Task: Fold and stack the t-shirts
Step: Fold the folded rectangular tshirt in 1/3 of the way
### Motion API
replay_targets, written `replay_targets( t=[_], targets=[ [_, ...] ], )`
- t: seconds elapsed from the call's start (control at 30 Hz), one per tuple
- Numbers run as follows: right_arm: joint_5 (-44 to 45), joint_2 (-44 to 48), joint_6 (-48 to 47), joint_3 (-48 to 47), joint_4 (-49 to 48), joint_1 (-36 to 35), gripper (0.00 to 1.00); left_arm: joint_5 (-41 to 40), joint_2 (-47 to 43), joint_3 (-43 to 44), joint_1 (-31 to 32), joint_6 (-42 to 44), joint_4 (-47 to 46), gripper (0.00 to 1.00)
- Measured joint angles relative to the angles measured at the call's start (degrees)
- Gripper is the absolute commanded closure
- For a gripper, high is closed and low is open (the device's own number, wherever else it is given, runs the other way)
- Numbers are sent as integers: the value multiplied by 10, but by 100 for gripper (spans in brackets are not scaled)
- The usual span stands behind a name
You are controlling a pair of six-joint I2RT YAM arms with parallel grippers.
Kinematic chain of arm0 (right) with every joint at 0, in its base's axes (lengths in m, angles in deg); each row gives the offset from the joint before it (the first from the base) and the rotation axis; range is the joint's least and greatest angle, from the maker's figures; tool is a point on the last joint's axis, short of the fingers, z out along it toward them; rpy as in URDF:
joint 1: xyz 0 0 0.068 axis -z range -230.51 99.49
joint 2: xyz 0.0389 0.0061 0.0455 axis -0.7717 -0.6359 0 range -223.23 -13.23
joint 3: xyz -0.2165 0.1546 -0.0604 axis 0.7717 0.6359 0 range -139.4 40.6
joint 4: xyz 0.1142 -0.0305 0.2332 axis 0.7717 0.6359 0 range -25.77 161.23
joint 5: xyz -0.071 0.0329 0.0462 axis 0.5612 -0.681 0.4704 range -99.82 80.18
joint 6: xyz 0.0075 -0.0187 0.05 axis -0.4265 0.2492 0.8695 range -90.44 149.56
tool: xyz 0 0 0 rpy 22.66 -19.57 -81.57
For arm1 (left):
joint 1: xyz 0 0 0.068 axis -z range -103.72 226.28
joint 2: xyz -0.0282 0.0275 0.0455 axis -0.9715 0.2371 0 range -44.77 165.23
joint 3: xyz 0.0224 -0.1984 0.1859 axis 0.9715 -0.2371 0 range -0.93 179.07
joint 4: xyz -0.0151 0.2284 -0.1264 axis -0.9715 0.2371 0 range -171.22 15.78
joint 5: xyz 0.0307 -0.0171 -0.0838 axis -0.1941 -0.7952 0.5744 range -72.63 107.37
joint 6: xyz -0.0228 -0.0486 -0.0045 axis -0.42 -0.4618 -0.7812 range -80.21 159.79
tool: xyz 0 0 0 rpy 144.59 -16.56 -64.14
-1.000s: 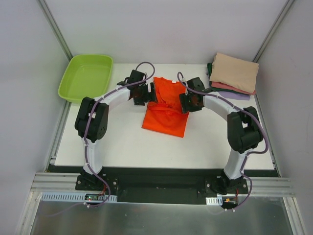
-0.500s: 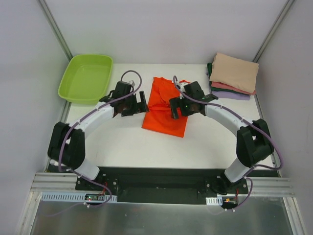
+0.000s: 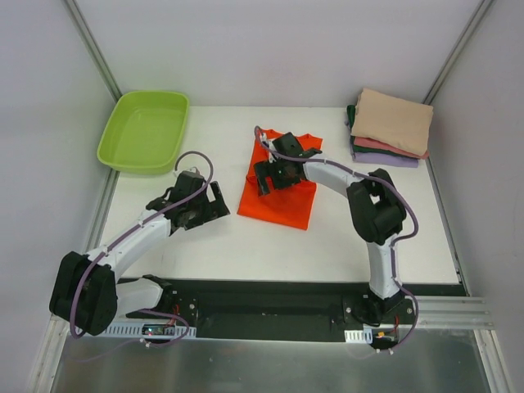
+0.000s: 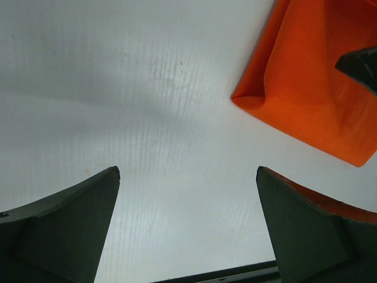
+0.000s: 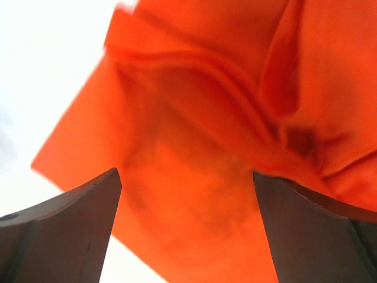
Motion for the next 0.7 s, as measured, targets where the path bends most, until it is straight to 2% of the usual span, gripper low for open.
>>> replay_targets(
  t=[0.23, 0.4, 0.5, 0.57, 0.7],
  targets=[
    [20, -74, 24, -130, -4, 52, 4, -6, -1, 0, 0, -5, -2, 1],
    [20, -74, 30, -151, -12, 86, 4, -1, 22, 0, 0, -12, -3, 1],
    [16, -47, 21, -113, -19, 88, 4, 19, 39, 0, 0, -14, -12, 2],
    [13, -2, 11, -54, -23, 84, 4, 38, 54, 3, 0, -15, -21, 5],
    [5, 172, -5, 128, -50, 77, 4, 73, 100, 29, 0, -17, -50, 12]
  ],
)
